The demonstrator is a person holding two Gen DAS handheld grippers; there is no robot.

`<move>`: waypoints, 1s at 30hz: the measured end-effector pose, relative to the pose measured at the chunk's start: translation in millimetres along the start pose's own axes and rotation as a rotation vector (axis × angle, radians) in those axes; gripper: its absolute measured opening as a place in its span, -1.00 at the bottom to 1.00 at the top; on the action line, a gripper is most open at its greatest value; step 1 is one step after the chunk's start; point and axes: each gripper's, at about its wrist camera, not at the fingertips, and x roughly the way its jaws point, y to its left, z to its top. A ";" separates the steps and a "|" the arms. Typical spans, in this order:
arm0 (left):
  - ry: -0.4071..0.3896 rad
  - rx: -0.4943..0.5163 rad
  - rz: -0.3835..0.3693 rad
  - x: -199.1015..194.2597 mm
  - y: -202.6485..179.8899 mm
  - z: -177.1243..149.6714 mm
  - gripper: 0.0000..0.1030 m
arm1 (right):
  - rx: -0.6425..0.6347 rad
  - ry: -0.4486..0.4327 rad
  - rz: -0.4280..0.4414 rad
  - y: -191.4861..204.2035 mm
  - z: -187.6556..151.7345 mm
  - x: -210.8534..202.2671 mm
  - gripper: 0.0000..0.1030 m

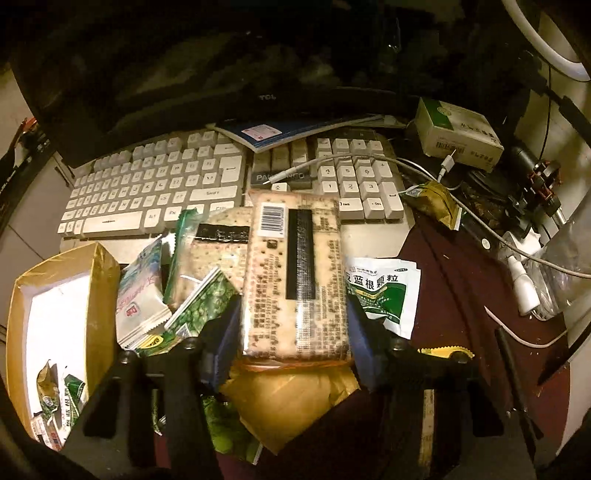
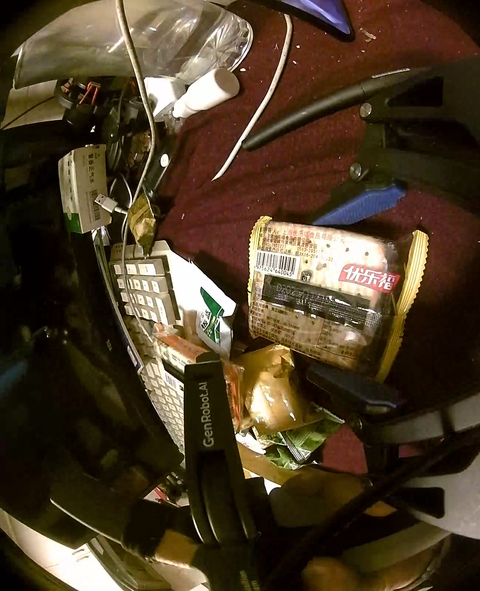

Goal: Organize snacks
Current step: 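Grasp the brown wafer pack with the right tool while the left tool grasps another wafer pack, then carry both wafer packs into the tray and open both tools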

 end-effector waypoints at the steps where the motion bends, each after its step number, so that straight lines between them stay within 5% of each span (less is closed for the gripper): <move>1: -0.004 -0.004 0.001 -1.3 0.6 -0.6 0.07 | 0.001 0.000 0.002 -0.2 0.0 0.0 0.43; 11: -0.136 -0.203 -0.168 -79.3 53.0 -36.1 0.07 | 0.015 -0.020 0.053 -3.8 -1.3 -3.6 0.43; 22: -0.217 -0.518 -0.078 -149.7 163.9 -120.1 0.07 | -0.038 -0.095 0.035 10.5 -3.4 -15.0 0.43; 30: -0.217 -0.610 -0.004 -170.2 249.9 -152.6 0.07 | -0.104 -0.147 0.171 83.0 -7.9 -32.7 0.43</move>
